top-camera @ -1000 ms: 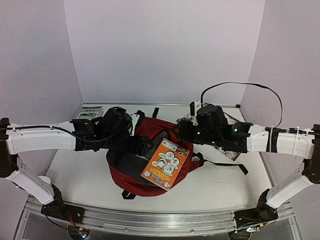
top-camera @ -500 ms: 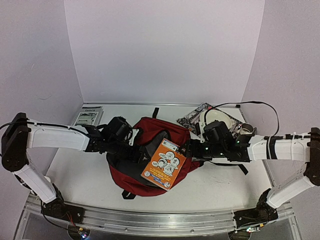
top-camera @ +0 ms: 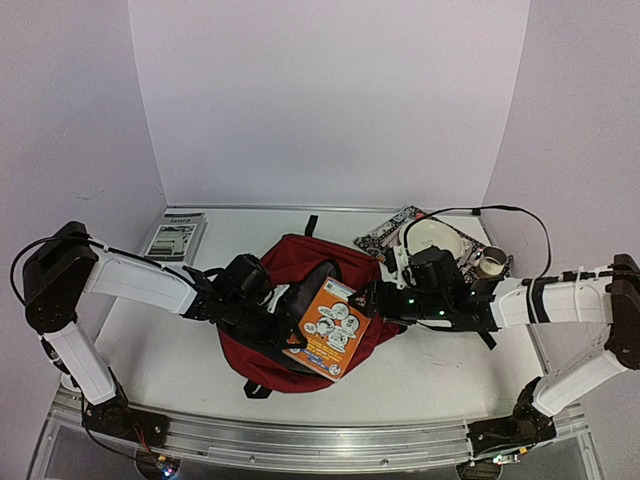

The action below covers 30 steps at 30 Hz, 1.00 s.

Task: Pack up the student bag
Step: Pick up the book from the student bag, then pass from the left arm to the right

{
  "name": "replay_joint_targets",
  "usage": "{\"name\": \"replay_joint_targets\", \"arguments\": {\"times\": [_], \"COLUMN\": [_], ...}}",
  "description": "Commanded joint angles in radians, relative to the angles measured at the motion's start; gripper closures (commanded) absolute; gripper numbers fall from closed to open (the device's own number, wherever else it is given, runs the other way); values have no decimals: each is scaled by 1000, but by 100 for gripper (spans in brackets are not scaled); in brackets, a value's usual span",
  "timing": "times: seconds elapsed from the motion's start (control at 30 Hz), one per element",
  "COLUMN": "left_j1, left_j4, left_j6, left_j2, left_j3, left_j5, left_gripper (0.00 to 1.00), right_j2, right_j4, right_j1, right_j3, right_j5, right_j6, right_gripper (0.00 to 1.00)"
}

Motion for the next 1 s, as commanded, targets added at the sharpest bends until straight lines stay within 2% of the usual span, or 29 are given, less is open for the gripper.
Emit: {"name": "replay_joint_targets", "arguments": {"times": [0.0,0.07,0.13,0.37,0.57,0.7,0.97], "left_j1": [0,0,-1,7,12,32,93], "left_j4": [105,109,113,114,112,109,169], "left_j6": [3,5,3,-21,-28,-35,-64], "left_j2": [0,-6,-24,-190,-355,-444,-488], "left_j3": [-3,-6,-13,-46,-45,-41,-26], "left_j5": [72,73,73,27,4,-31,30], "left_gripper": [63,76,84,100,100,100,100], "right_j2": [2,-2,-10,-17,-28,-16,31], "right_j4": [61,61,61,60,62,95,276], "right_j1": [-4,-4,-4,-4,-17,-27,-52], "right_j3": [-17,-19,-22,-25,-11,6,48], "right_j5": [-22,-26,-24,-20,-48,-108,-278], "right_j6": [-16,-24,-31,-37,-46,-42,8], "right_gripper": [14,14,13,11,3,2,2]}}
